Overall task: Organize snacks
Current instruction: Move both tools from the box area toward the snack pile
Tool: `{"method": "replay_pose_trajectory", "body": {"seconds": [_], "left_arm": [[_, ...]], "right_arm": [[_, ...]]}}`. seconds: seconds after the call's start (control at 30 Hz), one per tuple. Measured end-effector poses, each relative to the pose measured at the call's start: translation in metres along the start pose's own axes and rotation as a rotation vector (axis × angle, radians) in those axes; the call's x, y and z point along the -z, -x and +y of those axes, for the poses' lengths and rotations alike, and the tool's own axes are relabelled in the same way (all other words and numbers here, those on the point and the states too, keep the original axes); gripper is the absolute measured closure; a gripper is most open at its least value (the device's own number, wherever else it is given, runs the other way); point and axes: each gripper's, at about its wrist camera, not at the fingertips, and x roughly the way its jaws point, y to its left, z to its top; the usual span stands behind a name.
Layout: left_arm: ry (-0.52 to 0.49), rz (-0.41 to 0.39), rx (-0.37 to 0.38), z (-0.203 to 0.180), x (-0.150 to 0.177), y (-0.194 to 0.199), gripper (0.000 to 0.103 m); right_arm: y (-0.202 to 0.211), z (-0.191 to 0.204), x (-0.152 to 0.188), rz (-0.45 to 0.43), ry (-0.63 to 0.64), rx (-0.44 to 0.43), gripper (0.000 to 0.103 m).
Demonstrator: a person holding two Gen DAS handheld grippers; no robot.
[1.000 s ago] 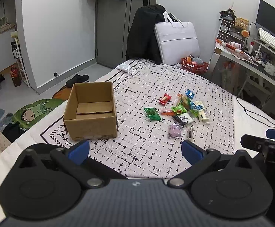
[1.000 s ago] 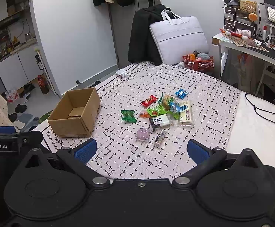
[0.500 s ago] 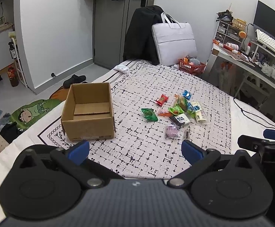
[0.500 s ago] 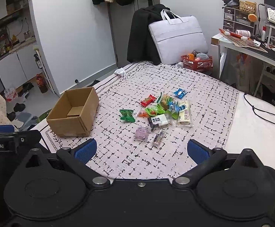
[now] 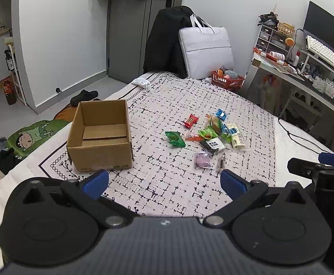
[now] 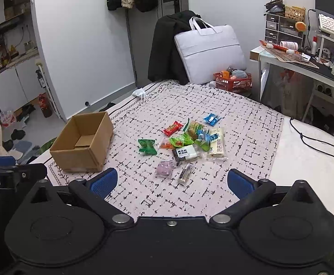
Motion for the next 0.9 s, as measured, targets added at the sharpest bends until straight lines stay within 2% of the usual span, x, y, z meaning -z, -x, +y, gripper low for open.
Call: {"method": "replay_pose_trajectory", "body": {"seconds": [0.23,0.33,0.63,0.9], "left_arm": [[0.026,-0.009,0.015,0.002,-0.007,-0.011,0.000],[0.046,-0.027,-0.004,0.003,-0.012,-0.019,0.000],[0.095,0.023,-0.009,0.001,-0.025,-0.056,0.000],[0.062,0.060,-0.032,-0.009,-0.029,-0.089,0.000]], "right_arm": [[-0.014,-0.004,-0.007,-0.017,0.008,0.002,0.000],[-0.023,-0.008,-0.011,-0.012,-0.012,-0.006,0.000],[-0.051,-0.025,-0.016,0.005,-0.048,0.005,0.000],[-0.082,-0.042,-0.017,0.063,-0.098,-0.009,0.000]]}}
